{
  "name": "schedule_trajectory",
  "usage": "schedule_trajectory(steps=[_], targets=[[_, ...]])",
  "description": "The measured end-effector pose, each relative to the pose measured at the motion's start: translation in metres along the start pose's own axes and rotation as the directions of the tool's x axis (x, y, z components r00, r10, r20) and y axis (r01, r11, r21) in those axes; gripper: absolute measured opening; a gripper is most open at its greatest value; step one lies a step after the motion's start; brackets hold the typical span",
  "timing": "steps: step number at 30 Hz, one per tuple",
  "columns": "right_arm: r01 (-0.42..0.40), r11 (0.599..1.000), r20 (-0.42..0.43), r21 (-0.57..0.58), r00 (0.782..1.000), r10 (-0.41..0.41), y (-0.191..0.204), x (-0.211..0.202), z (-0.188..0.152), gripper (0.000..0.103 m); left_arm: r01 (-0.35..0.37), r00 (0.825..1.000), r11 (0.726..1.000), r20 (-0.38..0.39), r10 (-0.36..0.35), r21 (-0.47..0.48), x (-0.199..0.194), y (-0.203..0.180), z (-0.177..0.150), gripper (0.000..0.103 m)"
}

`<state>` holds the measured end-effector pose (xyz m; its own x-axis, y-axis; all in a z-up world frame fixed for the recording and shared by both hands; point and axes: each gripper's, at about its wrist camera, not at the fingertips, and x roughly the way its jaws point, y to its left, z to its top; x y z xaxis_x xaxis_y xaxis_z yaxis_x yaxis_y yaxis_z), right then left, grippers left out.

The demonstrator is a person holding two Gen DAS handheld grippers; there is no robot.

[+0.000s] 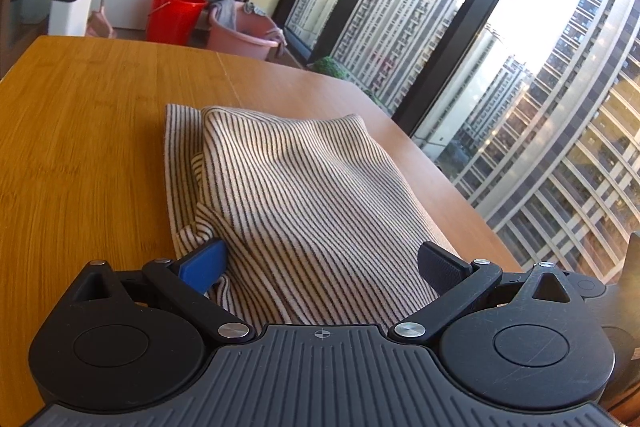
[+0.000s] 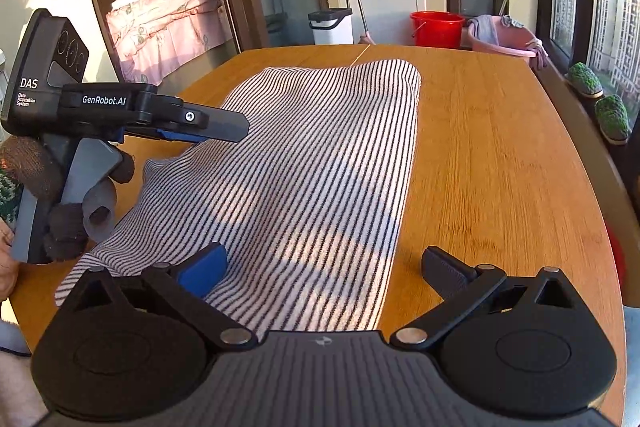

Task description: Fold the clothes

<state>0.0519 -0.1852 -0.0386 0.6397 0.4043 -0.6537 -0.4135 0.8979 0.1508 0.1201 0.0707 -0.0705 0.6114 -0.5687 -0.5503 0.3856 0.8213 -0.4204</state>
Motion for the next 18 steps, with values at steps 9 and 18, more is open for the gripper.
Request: schedule_trajectory(steps=[9, 18], targets=[[0.006, 1.0, 0.0, 0.002, 1.0, -0.006, 0.008, 0.017, 0.013, 0.103, -0.036, 0.999, 0.999, 0.034, 0.036, -0.003, 0.006, 0.007, 0.007, 0.103], [-0.007, 1.0, 0.016, 0.03, 1.0, 0.007, 0.008, 0.028, 0.023, 0.103, -0.109, 0.993, 0.987, 0.065, 0.102, 0.114, -0.045, -0.013, -0.002, 0.103]])
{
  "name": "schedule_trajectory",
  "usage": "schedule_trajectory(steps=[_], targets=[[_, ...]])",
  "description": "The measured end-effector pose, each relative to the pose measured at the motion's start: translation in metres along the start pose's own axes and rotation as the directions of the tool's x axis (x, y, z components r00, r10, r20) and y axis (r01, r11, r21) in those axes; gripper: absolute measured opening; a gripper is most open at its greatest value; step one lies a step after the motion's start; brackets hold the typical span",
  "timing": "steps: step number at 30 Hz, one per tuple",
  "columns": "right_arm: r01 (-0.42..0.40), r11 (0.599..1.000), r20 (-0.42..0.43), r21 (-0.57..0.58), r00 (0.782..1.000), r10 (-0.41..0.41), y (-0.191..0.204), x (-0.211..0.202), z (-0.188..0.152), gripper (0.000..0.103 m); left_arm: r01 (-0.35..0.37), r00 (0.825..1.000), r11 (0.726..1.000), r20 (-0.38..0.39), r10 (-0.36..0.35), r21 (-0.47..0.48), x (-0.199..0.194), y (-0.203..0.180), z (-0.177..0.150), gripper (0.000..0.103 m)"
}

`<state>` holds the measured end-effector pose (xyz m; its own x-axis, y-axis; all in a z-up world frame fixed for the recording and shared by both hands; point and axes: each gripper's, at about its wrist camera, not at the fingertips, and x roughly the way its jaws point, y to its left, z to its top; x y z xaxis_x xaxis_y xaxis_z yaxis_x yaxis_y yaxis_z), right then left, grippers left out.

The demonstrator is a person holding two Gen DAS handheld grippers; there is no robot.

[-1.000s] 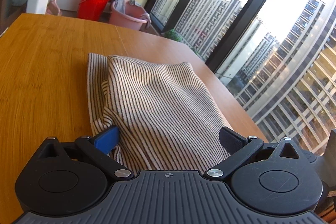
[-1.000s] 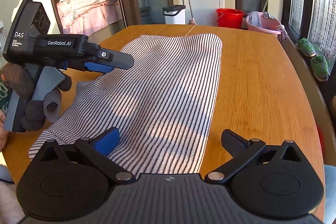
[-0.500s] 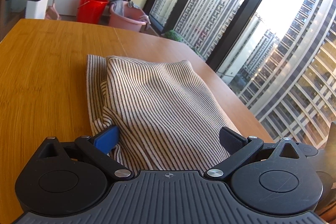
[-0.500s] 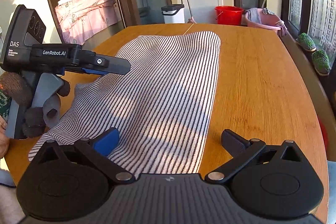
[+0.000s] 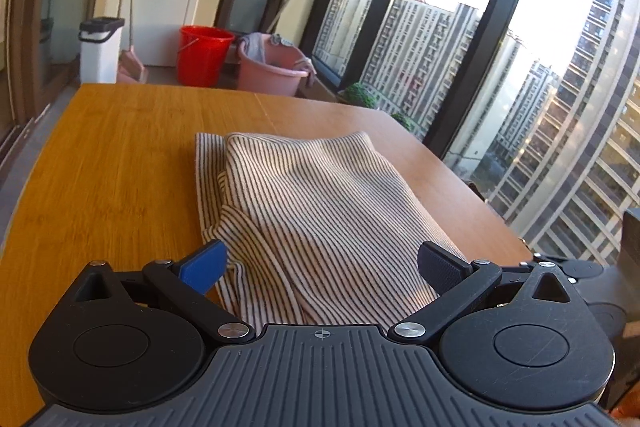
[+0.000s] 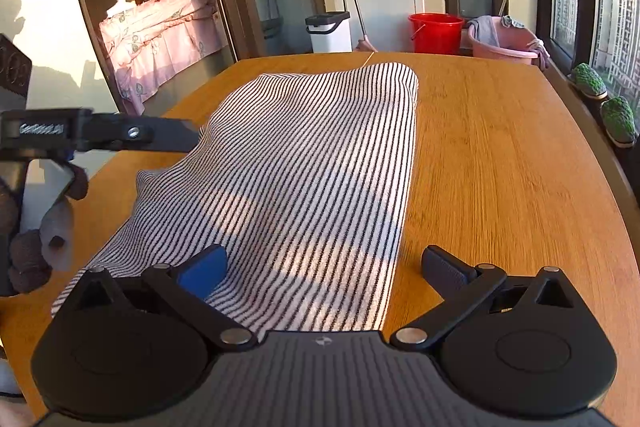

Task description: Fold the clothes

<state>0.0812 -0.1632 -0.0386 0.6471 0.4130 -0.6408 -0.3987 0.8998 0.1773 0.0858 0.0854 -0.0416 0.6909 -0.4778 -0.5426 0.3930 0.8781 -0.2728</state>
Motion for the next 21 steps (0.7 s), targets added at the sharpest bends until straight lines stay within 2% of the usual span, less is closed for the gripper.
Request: schedule_trajectory(steps=[4, 6, 11, 17, 21], targets=[[-0.005, 1.0, 0.005, 0.008, 1.0, 0.005, -0.001, -0.001, 0.0, 0.103, 0.077, 0.995, 0.984, -0.077, -0.065, 0.164, -0.023, -0.032, -0.02, 0.103], [-0.009, 1.0, 0.009, 0.014, 1.0, 0.008, -0.002, -0.001, 0.0, 0.103, 0.085, 0.991, 0.972, -0.116, -0.061, 0.217, -0.028, -0.041, -0.031, 0.103], [-0.015, 1.0, 0.013, 0.022, 1.0, 0.014, 0.001, -0.003, -0.001, 0.103, -0.014, 0.984, 0.972, -0.171, 0.055, 0.234, -0.021, -0.04, -0.045, 0.103], [-0.026, 1.0, 0.005, 0.013, 1.0, 0.026, 0.001, -0.002, 0.0, 0.103, -0.033, 0.981, 0.978, -0.182, 0.072, 0.208, -0.012, -0.032, -0.051, 0.103], [-0.06, 0.998, 0.017, 0.027, 0.998, 0.059, -0.002, -0.007, -0.002, 0.103, -0.077, 0.984, 0.973, -0.141, 0.109, 0.216, -0.028, -0.024, -0.046, 0.103]])
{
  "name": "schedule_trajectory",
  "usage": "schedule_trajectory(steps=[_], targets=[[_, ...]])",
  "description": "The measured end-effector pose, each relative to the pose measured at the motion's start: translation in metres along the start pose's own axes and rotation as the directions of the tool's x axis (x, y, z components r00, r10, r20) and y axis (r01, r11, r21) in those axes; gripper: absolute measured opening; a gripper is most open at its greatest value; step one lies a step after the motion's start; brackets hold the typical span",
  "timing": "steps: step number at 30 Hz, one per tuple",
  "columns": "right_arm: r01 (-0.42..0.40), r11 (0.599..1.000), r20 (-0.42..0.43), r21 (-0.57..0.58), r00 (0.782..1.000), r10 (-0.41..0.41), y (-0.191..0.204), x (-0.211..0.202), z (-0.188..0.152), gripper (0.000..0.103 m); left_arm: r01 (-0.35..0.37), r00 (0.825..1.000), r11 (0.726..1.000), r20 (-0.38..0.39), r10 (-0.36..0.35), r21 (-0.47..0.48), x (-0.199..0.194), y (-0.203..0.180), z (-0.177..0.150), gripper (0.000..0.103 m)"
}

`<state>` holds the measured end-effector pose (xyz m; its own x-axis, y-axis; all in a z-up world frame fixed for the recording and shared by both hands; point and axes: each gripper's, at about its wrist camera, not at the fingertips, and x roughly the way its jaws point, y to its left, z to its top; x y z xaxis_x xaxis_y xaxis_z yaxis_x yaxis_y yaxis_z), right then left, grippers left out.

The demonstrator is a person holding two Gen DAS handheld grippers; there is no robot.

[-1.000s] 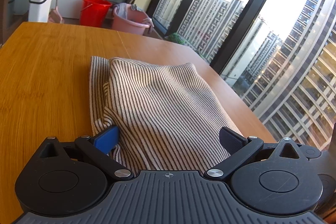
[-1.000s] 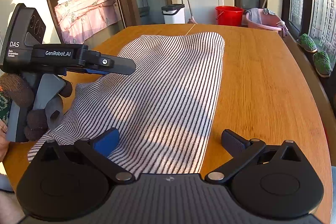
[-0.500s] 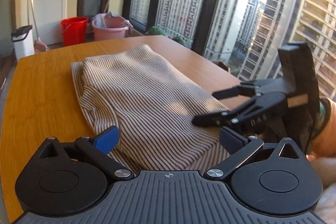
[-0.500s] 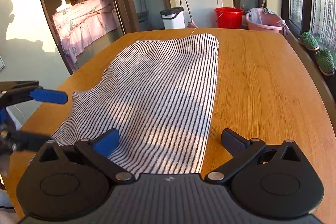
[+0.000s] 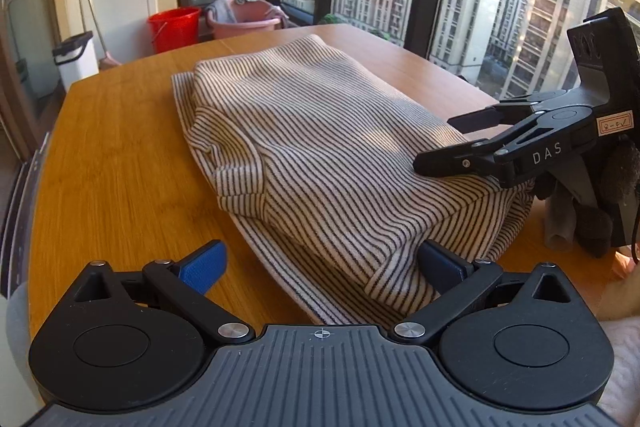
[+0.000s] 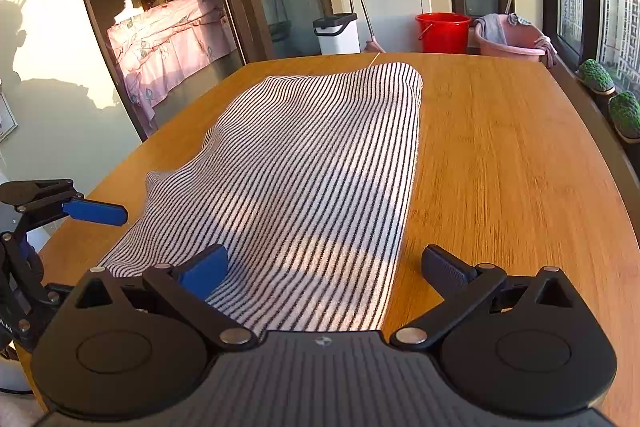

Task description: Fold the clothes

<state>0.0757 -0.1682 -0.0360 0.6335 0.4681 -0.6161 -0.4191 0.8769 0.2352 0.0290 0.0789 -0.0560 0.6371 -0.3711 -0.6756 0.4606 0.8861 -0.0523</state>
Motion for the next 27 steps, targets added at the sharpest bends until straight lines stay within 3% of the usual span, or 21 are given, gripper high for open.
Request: schedule_trajectory(steps=[2, 5, 7, 10, 13, 16, 19, 24, 27], targets=[[-0.03, 0.999, 0.056, -0.015, 0.998, 0.031, -0.001, -0.014, -0.003, 0.103, -0.037, 0.999, 0.999, 0.039, 0.038, -0.023, -0.014, 0.008, 0.003, 0.103], [0.001, 0.983, 0.175, -0.186, 0.984, 0.032, 0.02, -0.046, -0.006, 0.102, -0.041, 0.995, 0.992, 0.085, 0.051, -0.12, -0.034, 0.027, 0.007, 0.103], [0.002, 0.947, 0.22, -0.322, 0.973, 0.073, 0.042, -0.065, -0.007, 0.073, 0.0, 0.995, 0.975, 0.101, 0.024, -0.224, -0.043, 0.042, 0.006, 0.103], [-0.106, 0.871, 0.123, -0.48, 0.975, 0.186, 0.073, -0.072, -0.004, 0.05, 0.052, 0.994, 0.943, 0.112, -0.016, -0.329, -0.048, 0.054, 0.005, 0.103], [-0.169, 0.77, 0.001, -0.615, 0.977, 0.215, 0.1, -0.062, -0.009, 0.044, 0.048, 0.994, 0.939, 0.108, -0.012, -0.339, -0.048, 0.051, 0.004, 0.103], [-0.177, 0.72, -0.064, -0.672, 0.981, 0.181, 0.114, -0.041, -0.016, 0.044, 0.055, 0.993, 0.943, 0.117, -0.017, -0.328, -0.05, 0.048, 0.004, 0.103], [-0.21, 0.729, -0.125, -0.651, 0.978, 0.169, 0.116, -0.02, -0.015, 0.046, 0.061, 0.992, 0.945, 0.123, -0.022, -0.321, -0.053, 0.044, 0.0, 0.103], [-0.24, 0.762, -0.149, -0.602, 0.971, 0.188, 0.115, -0.022, -0.011, 0.052, 0.06, 0.992, 0.94, 0.128, -0.017, -0.336, -0.055, 0.047, -0.001, 0.103], [-0.24, 0.745, -0.147, -0.623, 0.971, 0.19, 0.113, -0.034, -0.018, 0.057, 0.1, 0.988, 0.929, 0.144, -0.051, -0.356, -0.056, 0.047, -0.002, 0.103]])
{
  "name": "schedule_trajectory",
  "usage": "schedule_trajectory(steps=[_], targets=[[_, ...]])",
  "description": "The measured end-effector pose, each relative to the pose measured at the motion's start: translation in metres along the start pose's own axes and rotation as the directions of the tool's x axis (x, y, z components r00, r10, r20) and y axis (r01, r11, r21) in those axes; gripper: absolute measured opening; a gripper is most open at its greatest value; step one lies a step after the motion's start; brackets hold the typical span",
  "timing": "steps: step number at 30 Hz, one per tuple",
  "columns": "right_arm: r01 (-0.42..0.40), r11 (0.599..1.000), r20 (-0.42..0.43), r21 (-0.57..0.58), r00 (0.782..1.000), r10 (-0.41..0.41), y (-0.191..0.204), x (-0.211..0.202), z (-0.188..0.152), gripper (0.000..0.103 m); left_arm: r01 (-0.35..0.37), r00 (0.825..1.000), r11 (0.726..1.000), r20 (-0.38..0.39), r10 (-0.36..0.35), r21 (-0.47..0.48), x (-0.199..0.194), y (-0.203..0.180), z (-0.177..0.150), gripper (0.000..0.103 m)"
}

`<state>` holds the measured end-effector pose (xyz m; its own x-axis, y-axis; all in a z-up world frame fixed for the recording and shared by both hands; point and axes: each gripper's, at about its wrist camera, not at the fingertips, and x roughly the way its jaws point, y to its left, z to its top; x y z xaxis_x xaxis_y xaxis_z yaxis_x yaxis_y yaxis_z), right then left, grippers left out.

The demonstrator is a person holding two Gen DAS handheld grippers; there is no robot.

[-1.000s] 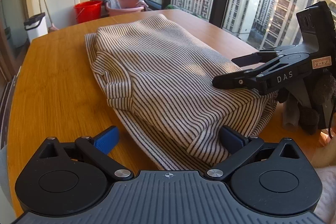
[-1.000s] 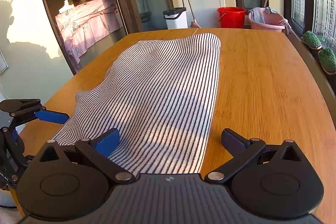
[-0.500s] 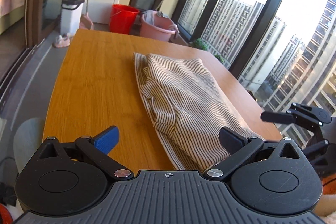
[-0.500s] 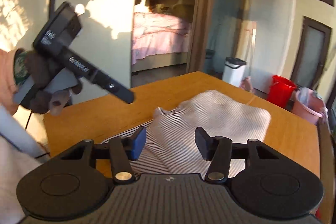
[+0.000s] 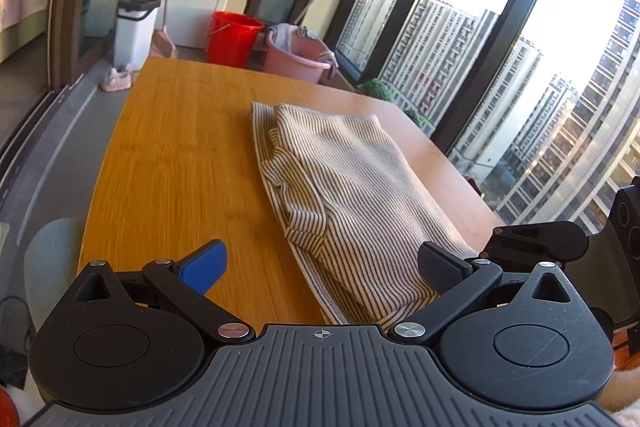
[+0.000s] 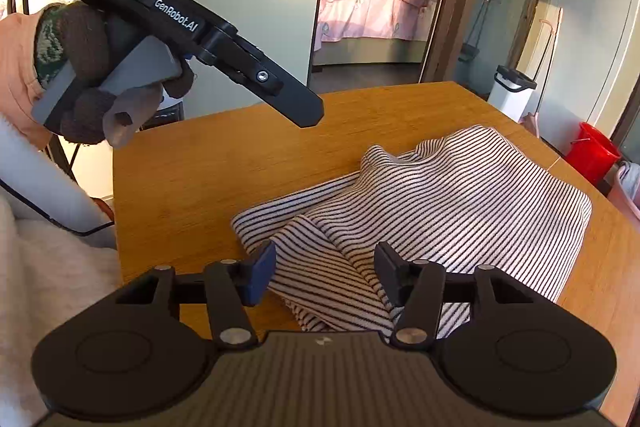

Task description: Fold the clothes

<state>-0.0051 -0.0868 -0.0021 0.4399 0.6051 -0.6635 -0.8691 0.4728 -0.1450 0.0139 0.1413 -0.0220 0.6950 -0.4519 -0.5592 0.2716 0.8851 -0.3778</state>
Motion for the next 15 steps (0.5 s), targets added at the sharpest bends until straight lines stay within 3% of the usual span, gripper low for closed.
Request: schedule_trajectory(steps=[3, 5, 6, 7, 11, 15], targets=[[0.064, 0.994, -0.012, -0.083, 0.998, -0.065, 0.012, 0.002, -0.006, 0.057, 0.089, 0.996, 0.995, -0.01, -0.09, -0.035, 0.001, -0.004, -0.003, 0.103], [0.091, 0.987, -0.006, -0.129, 0.996, -0.092, 0.022, 0.003, -0.008, 0.052, 0.107, 0.994, 0.994, -0.022, -0.108, -0.033, 0.004, -0.009, -0.004, 0.103], [0.089, 0.985, -0.002, -0.149, 0.996, -0.09, 0.027, 0.003, -0.008, 0.038, 0.111, 0.993, 0.993, -0.028, -0.112, -0.028, 0.006, -0.012, -0.005, 0.103], [0.085, 0.982, 0.001, -0.168, 0.996, -0.086, 0.033, 0.004, -0.007, 0.019, 0.112, 0.993, 0.993, -0.035, -0.112, -0.023, 0.008, -0.014, -0.006, 0.103], [0.14, 0.965, 0.028, -0.224, 0.99, -0.137, 0.042, 0.0, -0.005, 0.01, 0.102, 0.994, 0.994, -0.037, -0.104, -0.03, 0.014, -0.02, -0.008, 0.103], [0.2, 0.971, 0.096, -0.132, 0.977, -0.188, 0.019, -0.016, 0.012, 0.008, 0.129, 0.991, 0.989, -0.02, -0.131, -0.067, 0.01, -0.016, -0.008, 0.103]])
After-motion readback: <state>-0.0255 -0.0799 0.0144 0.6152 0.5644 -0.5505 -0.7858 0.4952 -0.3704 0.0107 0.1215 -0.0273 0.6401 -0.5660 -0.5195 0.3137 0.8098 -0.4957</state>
